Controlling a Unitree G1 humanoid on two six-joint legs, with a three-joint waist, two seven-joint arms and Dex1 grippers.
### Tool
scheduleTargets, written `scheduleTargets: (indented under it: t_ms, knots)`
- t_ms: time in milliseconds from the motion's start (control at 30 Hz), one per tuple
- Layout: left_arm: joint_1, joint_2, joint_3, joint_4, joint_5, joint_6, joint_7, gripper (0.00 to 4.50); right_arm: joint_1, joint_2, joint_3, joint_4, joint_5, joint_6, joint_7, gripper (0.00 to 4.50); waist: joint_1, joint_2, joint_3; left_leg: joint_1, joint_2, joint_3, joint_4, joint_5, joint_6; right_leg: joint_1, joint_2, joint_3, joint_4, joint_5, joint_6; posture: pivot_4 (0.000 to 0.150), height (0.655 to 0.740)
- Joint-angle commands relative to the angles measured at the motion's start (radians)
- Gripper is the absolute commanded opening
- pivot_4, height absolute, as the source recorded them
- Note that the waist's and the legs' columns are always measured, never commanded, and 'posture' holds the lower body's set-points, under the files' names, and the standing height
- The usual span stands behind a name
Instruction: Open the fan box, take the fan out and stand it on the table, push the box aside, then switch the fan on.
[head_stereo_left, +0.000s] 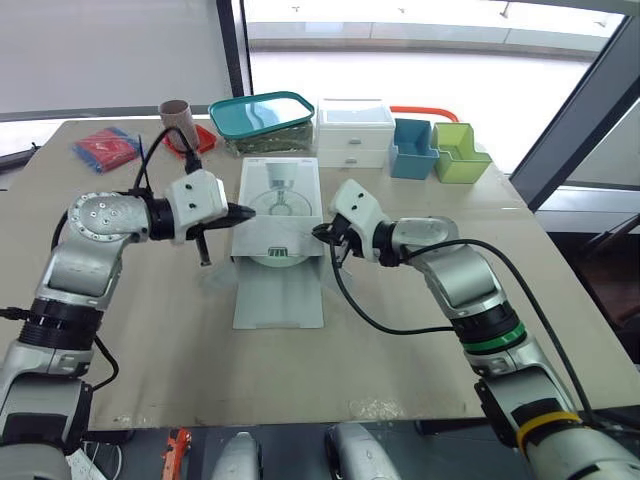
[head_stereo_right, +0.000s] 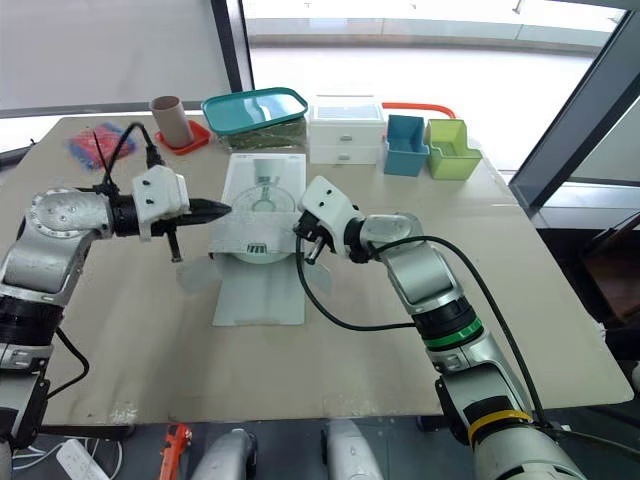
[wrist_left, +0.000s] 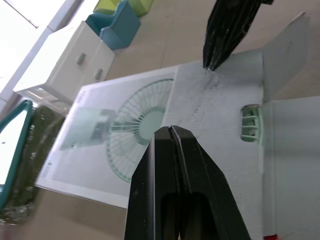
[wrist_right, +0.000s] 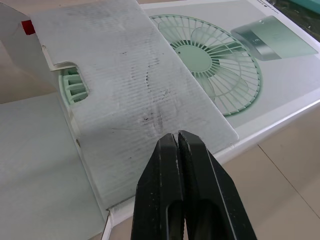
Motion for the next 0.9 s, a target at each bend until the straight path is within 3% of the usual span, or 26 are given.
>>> scheduleTargets:
  t_ms: [33,200,433,567,667,867,900]
  knots:
    - [-0.017,0.001,0.012,0.018,-0.036,0.129,-0.014,0.0,-0.02,0.002,0.002,-0.01,-0.005,-0.002,0.004,0.08,0.0,0.0,0.0,0.0,0.0,0.0,0.0,0.0,0.0,0.0,0.0,0.0,0.0,0.0,0.0,0.15,0.74]
    - [-0.01,-0.014,0.01,-0.025,-0.074,0.218,-0.023,0.0,-0.017,0.001,-0.002,-0.017,-0.005,0.001,-0.001,0.08,0.0,0.0,0.0,0.0,0.0,0.0,0.0,0.0,0.0,0.0,0.0,0.0,0.0,0.0,0.0,0.15,0.74]
    - [0.067,-0.043,0.077,-0.332,-0.309,0.488,-0.003,0.0,-0.022,0.006,-0.007,-0.006,-0.006,0.002,-0.012,0.08,-0.001,0.0,0.0,-0.001,0.0,0.0,0.0,0.0,0.0,0.0,0.0,0.0,0.0,0.0,0.0,0.15,0.74]
    - [0.134,-0.131,0.114,-0.524,-0.496,0.688,0.13,0.0,-0.021,0.009,-0.006,-0.002,-0.008,0.0,-0.012,0.08,0.0,-0.001,0.0,0.0,0.001,0.0,0.0,0.0,0.0,0.0,0.0,0.001,0.0,0.0,0.001,0.15,0.74]
    - [0.184,-0.154,0.111,-0.572,-0.525,0.783,0.223,0.0,-0.02,0.013,-0.002,0.0,-0.006,-0.002,-0.008,0.08,0.0,0.0,0.0,0.0,0.0,0.0,0.001,0.0,0.0,0.0,0.0,0.001,0.0,0.0,0.0,0.15,0.74]
    - [0.303,-0.231,0.235,-0.674,-0.775,1.018,0.434,0.0,-0.027,0.015,0.006,0.016,-0.009,-0.014,0.005,0.08,-0.001,0.0,0.0,0.001,0.001,0.0,0.001,0.0,0.0,0.001,0.0,0.001,0.0,0.0,0.0,0.15,0.74]
    - [0.337,-0.247,0.259,-0.696,-0.825,1.043,0.473,0.42,-0.029,0.017,0.007,0.02,-0.008,-0.016,0.007,0.0,-0.001,-0.001,0.0,0.001,0.0,0.001,0.001,0.0,0.0,0.001,0.0,0.002,0.0,0.0,0.0,0.15,0.74]
